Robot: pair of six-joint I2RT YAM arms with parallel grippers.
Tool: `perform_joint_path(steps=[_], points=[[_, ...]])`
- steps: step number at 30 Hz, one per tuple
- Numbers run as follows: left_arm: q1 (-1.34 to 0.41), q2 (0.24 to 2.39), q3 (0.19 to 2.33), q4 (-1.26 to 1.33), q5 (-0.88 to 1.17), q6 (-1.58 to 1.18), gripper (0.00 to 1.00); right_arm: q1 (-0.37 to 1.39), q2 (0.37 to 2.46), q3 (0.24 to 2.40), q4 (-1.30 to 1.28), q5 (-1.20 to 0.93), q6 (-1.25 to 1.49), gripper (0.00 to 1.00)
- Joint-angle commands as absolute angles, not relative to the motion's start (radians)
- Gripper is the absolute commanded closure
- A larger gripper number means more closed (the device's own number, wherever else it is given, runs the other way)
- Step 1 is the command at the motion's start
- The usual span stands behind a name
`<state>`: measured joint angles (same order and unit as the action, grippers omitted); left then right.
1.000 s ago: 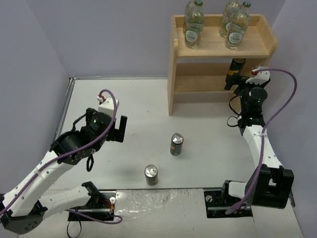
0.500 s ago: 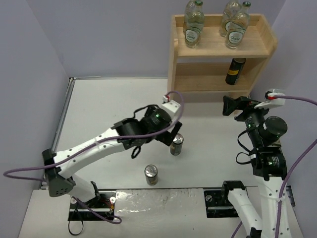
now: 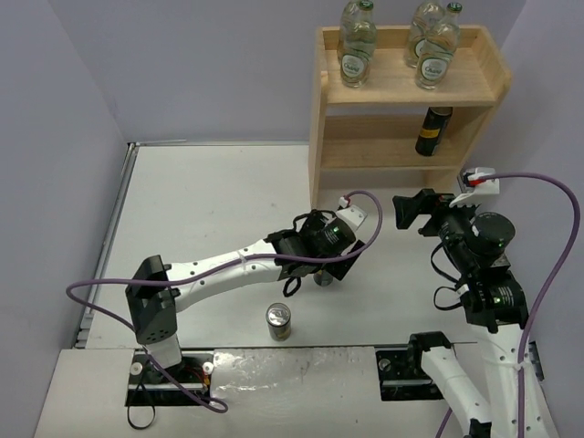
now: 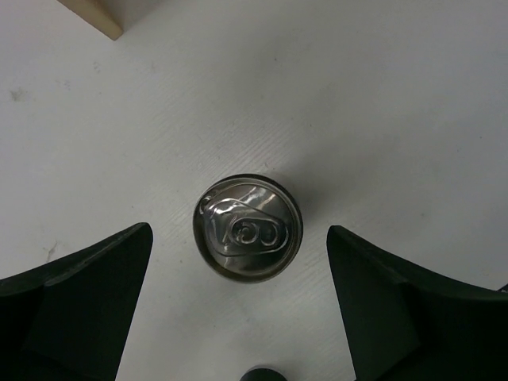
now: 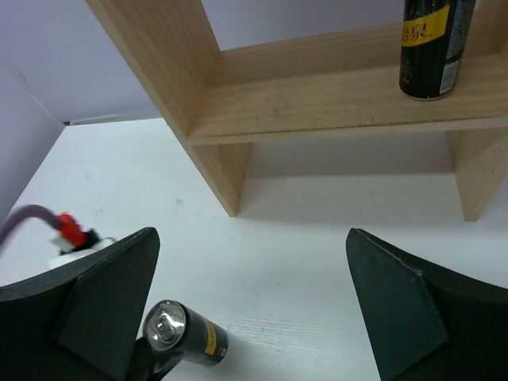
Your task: Place and organize the beverage onto the shelf
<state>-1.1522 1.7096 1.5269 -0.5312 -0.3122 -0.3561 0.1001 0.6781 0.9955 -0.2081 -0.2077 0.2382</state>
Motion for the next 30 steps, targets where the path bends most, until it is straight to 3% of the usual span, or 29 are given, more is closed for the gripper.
perform_joint_path(steps=[1,4,8,9,10,12,14,17,21,24,26,30], points=[[-1.150,1.735,1.526,-0.457,-0.334,-0.371,0.11,0.109,0.666,1.008,-0.181,-0.280,0.238,0.00],[-1.149,1.773,1.528,-0.442,-0.328,-0.379,0.24,0.109,0.672,1.002,-0.181,-0.291,0.235,0.00],[-1.152,1.792,1.534,-0.459,-0.348,-0.406,0.56,0.109,0.669,0.996,-0.179,-0.299,0.229,0.00],[-1.152,1.786,1.535,-0.468,-0.368,-0.413,0.72,0.109,0.667,0.989,-0.176,-0.302,0.230,0.00],[-1.155,1.778,1.537,-0.478,-0.389,-0.423,0.81,0.109,0.669,0.986,-0.167,-0.305,0.232,0.00],[-1.158,1.744,1.548,-0.503,-0.428,-0.426,0.92,0.109,0.673,0.956,-0.122,-0.342,0.253,0.00],[-1.158,1.718,1.568,-0.543,-0.448,-0.428,0.97,0.109,0.680,0.914,-0.063,-0.459,0.290,0.00],[-1.154,1.692,1.669,-0.665,-0.488,-0.437,0.98,0.110,0.680,0.819,0.137,-0.633,0.354,0.00],[-1.125,1.687,1.814,-0.825,-0.497,-0.454,0.97,0.121,0.637,0.658,0.622,-0.898,0.489,0.00],[-1.049,1.675,1.865,-0.885,-0.413,-0.479,0.97,0.169,0.661,0.543,0.918,-0.943,0.586,0.00],[-1.010,1.663,1.879,-0.896,-0.355,-0.483,0.97,0.260,0.686,0.537,0.902,-0.911,0.517,0.01],[-0.993,1.651,1.969,-0.971,-0.348,-0.471,0.98,0.483,0.776,0.603,0.584,-0.623,0.180,0.02]])
